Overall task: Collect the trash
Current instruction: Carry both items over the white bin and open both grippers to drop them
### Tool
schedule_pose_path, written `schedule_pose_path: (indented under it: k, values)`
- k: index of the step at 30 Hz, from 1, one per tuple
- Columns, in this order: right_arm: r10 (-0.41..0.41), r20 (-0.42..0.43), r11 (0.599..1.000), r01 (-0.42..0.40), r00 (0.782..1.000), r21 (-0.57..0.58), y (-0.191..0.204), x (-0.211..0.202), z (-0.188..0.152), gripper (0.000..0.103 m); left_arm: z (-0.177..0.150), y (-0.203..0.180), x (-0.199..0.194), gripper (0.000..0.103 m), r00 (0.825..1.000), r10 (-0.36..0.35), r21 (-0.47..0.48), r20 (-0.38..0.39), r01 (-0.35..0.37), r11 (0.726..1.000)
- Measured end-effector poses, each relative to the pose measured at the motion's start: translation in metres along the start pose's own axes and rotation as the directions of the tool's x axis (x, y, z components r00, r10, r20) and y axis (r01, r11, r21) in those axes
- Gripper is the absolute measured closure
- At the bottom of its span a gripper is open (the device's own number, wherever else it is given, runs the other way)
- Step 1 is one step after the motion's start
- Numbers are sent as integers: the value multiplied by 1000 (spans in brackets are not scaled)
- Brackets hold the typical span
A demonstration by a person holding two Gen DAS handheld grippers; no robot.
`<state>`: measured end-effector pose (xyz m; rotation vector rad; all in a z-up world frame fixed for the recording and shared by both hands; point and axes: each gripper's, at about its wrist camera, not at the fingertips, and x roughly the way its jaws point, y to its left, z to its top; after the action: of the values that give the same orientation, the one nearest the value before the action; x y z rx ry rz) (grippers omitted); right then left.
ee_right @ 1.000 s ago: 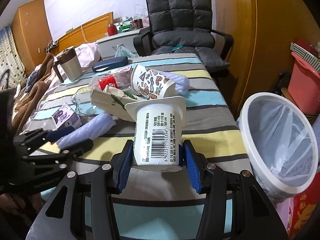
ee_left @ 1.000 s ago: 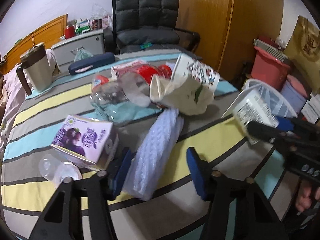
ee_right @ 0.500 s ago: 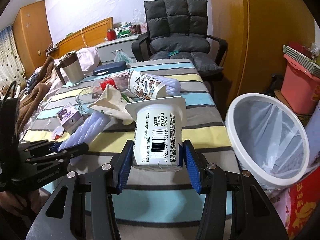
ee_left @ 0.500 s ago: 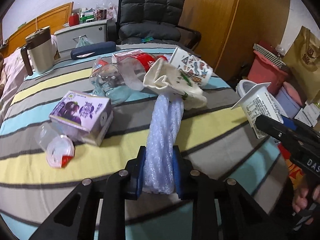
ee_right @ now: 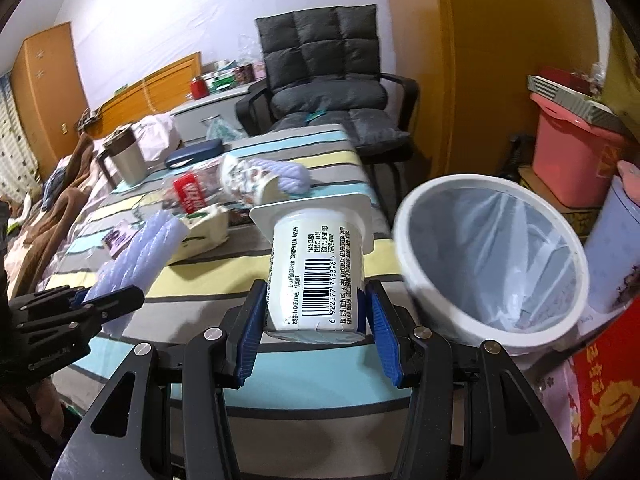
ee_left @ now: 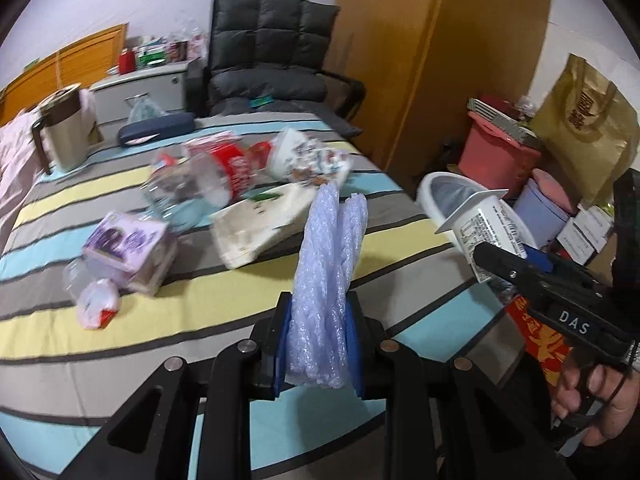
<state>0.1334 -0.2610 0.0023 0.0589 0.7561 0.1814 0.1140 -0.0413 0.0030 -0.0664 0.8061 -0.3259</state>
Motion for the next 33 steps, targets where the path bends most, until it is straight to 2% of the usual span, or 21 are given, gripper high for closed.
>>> schedule_pose_path:
  k: [10,19,24,31,33]
  values:
    - [-110,9,990,109,994,88,-53,-7,-2,52,30,-63,33,77,994,-106,115,-13,107,988]
    - [-194,-16,969,194,981,149,-97,-8,-5,52,54,-116,80,77,976,-203,172,-76,213,962]
    - [-213,-44,962,217,976,162,-113,-4,-9,52,59,-139,105,77,964,-234,188,-124,254,949]
    - [-212,-71,960,222,975,171,-126,4,-5,51,65,-156,127,76,958,-244,200,-151,271,941]
    - [-211,-76,961,221,974,168,-127,6,-5,51,67,-157,129,68,959,-244,200,-145,270,942]
